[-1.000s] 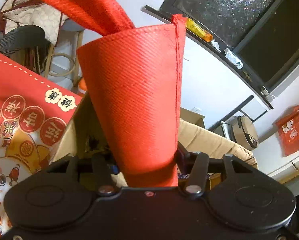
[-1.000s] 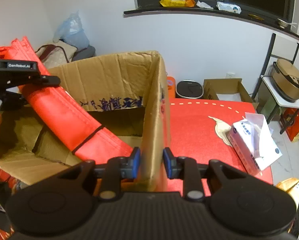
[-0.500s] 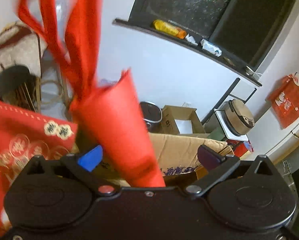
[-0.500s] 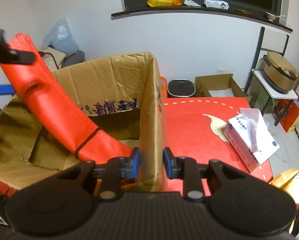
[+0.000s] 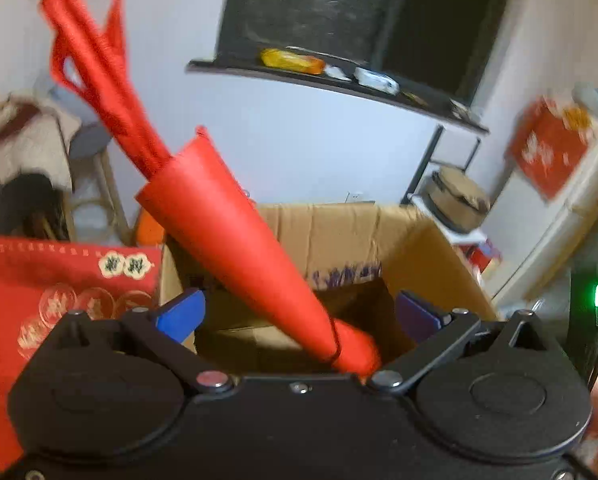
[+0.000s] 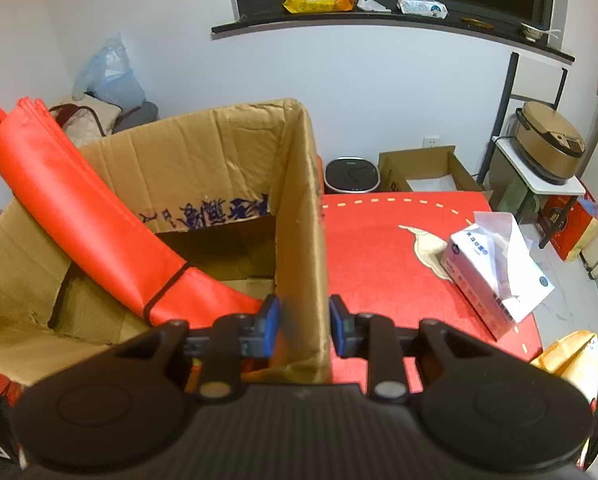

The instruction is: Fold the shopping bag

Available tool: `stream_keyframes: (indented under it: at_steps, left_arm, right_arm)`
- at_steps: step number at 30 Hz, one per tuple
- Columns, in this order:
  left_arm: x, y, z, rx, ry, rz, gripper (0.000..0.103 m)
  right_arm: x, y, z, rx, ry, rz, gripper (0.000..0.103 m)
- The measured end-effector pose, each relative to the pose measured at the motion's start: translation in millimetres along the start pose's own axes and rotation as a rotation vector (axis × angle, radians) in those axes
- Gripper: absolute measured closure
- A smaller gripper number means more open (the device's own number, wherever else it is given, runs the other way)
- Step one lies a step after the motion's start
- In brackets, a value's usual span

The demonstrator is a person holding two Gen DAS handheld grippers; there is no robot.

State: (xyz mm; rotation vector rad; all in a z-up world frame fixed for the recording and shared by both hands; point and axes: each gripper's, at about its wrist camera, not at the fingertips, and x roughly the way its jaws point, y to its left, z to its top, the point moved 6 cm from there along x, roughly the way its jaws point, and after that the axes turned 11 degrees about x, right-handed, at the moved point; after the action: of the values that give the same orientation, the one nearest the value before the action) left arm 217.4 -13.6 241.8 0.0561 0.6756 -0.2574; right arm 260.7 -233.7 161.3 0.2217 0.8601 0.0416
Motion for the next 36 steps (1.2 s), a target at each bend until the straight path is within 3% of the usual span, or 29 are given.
stream_keyframes:
  at_steps: [3, 8, 12, 18, 21, 22, 23, 25, 28, 31, 36]
  left_arm:
    - [-1, -13, -15, 0.050, -0.012, 0.037, 0.000]
    - [15, -12, -36, -0.009, 0.040, 0.044, 0.000]
    - [19, -10, -46, -0.001, 0.043, 0.084, 0.000]
    - [21, -8, -46, 0.033, 0.019, 0.112, 0.000]
    - [24, -10, -46, 0.027, 0.027, 0.099, 0.000]
    - [25, -10, -46, 0.022, 0.031, 0.092, 0.000]
    - [26, -10, -47, 0.016, 0.033, 0.087, 0.000]
    - [26, -10, -47, 0.013, 0.031, 0.086, 0.000]
    - [26, -10, -47, 0.015, 0.028, 0.088, 0.000]
    - [26, -10, -48, 0.009, 0.026, 0.083, 0.000]
    - [24, -12, -48, 0.009, 0.016, 0.085, 0.000]
  right_arm:
    - [1, 1, -2, -0.018, -0.007, 0.003, 0.075]
    - [3, -6, -6, 0.026, -0.007, 0.026, 0.075]
    - [3, -5, -7, 0.014, -0.010, 0.018, 0.075]
    - [-24, 4, 0, -0.008, -0.154, 0.065, 0.073]
    - [-38, 8, 4, -0.019, -0.229, 0.089, 0.054]
    - [-43, 10, 5, -0.023, -0.254, 0.097, 0.037]
    - [-48, 11, 6, -0.027, -0.278, 0.105, 0.027]
    - [-58, 14, 8, -0.034, -0.328, 0.121, 0.022]
    - [-73, 24, 3, -0.085, -0.396, 0.131, 0.004]
    - [-79, 30, -10, -0.118, -0.439, 0.142, 0.001]
    - [-71, 30, -29, -0.124, -0.433, 0.134, 0.001]
